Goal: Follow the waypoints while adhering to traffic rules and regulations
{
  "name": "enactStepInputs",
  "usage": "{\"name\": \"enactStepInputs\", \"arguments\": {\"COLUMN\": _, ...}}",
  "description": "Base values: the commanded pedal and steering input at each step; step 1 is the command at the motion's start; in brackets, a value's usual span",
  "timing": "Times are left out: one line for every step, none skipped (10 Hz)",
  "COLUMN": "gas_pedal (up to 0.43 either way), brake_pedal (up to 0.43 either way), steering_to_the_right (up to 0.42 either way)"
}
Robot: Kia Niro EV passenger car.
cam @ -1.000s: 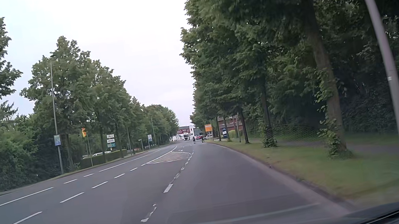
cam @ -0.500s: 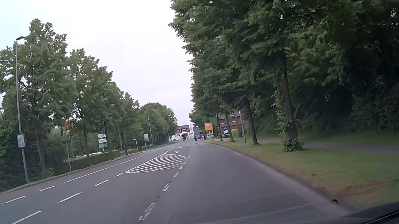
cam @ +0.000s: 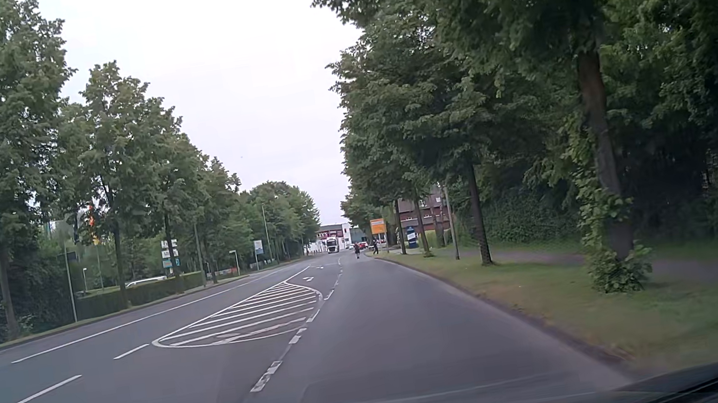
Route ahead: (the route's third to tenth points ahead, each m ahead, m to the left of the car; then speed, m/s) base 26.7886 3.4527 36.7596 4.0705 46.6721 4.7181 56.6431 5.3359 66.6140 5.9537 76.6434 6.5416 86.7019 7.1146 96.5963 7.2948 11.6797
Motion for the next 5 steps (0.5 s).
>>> {"name": "enactStepInputs", "arguments": {"gas_pedal": 0.118, "brake_pedal": 0.000, "steering_to_the_right": -0.009}}
{"name": "enactStepInputs", "arguments": {"gas_pedal": 0.118, "brake_pedal": 0.000, "steering_to_the_right": -0.009}}
{"name": "enactStepInputs", "arguments": {"gas_pedal": 0.118, "brake_pedal": 0.000, "steering_to_the_right": -0.009}}
{"name": "enactStepInputs", "arguments": {"gas_pedal": 0.118, "brake_pedal": 0.000, "steering_to_the_right": -0.009}}
{"name": "enactStepInputs", "arguments": {"gas_pedal": 0.130, "brake_pedal": 0.000, "steering_to_the_right": -0.009}}
